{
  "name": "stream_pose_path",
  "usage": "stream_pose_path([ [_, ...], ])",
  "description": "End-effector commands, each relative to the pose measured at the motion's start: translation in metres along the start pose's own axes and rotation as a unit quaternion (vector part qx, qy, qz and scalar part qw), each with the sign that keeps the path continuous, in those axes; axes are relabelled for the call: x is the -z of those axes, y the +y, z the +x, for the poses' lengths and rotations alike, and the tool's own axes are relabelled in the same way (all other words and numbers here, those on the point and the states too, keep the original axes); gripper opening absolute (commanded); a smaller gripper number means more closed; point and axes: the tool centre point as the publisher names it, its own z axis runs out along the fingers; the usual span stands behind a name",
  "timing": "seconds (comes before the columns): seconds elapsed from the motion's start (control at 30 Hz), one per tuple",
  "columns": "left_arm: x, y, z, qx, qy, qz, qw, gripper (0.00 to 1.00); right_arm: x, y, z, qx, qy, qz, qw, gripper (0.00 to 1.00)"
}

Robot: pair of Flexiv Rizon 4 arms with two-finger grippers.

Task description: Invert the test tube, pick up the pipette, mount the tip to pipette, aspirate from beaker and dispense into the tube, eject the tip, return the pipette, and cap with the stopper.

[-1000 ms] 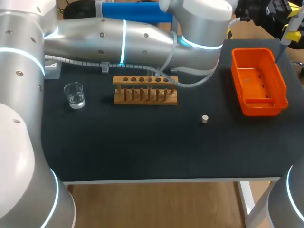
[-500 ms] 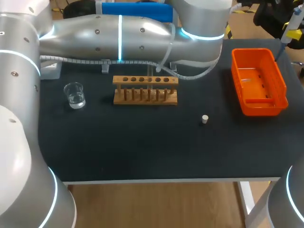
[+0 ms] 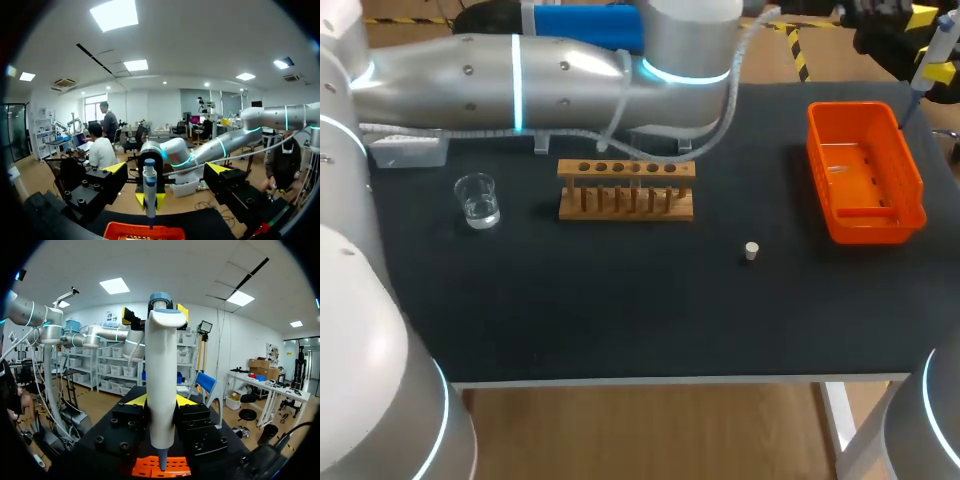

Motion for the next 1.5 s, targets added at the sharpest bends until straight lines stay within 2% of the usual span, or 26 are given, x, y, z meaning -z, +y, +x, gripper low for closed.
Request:
stream_pose_path([
  [0.03,0.044,0.005,0.032,0.009,-0.040,-0.011,0.999,1.00,0.001,0.001,0.000,0.000,0.001,0.001,1.000,0.00],
  [0.37,0.098,0.040,0.063,0.019,-0.084,0.004,0.996,1.00,0.001,0.001,0.000,0.000,0.001,0.001,1.000,0.00],
  [0.8,0.152,0.087,0.088,0.009,-0.106,0.008,0.994,1.00,0.001,0.001,0.000,0.000,0.001,0.001,1.000,0.00],
  [1.07,0.186,0.122,0.104,0.027,-0.126,0.025,0.991,1.00,0.001,0.001,0.000,0.000,0.001,0.001,1.000,0.00],
  [1.27,0.209,0.134,0.107,0.026,-0.128,0.041,0.991,1.00,0.001,0.001,0.000,0.000,0.001,0.001,1.000,0.00],
  [1.5,0.230,0.139,0.110,0.004,-0.130,0.056,0.990,1.00,0.001,0.001,0.000,0.000,0.001,0.001,1.000,0.00],
])
